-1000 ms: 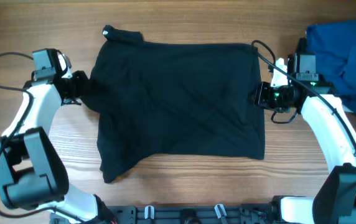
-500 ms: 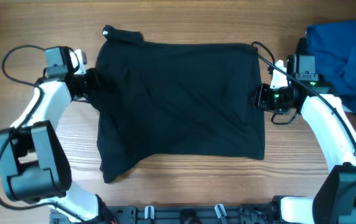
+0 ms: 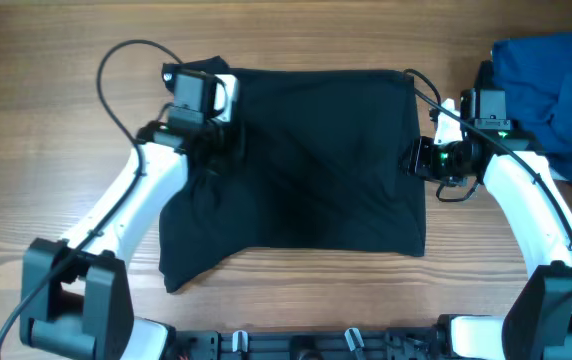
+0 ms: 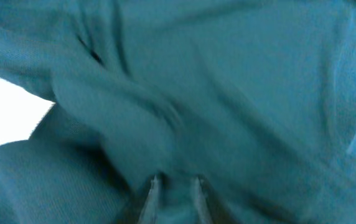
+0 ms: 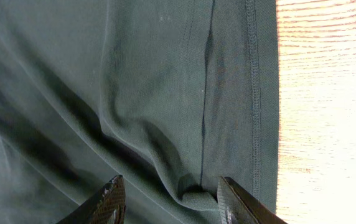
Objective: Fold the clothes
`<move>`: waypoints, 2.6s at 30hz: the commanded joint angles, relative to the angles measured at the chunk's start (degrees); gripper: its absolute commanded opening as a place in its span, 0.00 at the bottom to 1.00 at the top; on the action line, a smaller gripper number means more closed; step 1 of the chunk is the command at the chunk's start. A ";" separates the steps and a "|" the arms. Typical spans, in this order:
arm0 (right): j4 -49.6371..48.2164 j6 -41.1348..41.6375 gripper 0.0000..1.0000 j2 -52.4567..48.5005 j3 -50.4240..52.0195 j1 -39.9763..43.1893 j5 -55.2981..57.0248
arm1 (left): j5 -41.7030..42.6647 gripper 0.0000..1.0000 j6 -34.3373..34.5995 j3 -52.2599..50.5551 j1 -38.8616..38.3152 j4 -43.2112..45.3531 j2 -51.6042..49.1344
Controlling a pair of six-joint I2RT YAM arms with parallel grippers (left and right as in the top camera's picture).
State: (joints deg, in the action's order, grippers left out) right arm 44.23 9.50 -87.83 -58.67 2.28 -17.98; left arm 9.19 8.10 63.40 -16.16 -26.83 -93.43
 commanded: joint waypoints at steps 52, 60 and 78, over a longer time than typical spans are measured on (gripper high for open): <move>0.42 -1.86 0.49 -0.68 -0.90 -0.20 0.31 | -3.87 0.04 7.67 5.07 5.07 -15.08 1.84; 0.68 -1.86 0.49 -0.68 -0.90 -0.20 -0.07 | -4.52 0.04 7.80 5.07 -9.38 -12.11 -8.85; 1.29 -1.86 0.49 -0.68 -0.90 -0.20 -0.07 | -7.54 0.69 7.78 11.74 -4.85 -16.39 -2.99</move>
State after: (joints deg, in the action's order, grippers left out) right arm 45.43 8.67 -87.88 -58.67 2.28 -17.98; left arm 2.85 15.79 73.71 -25.21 -42.65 -100.22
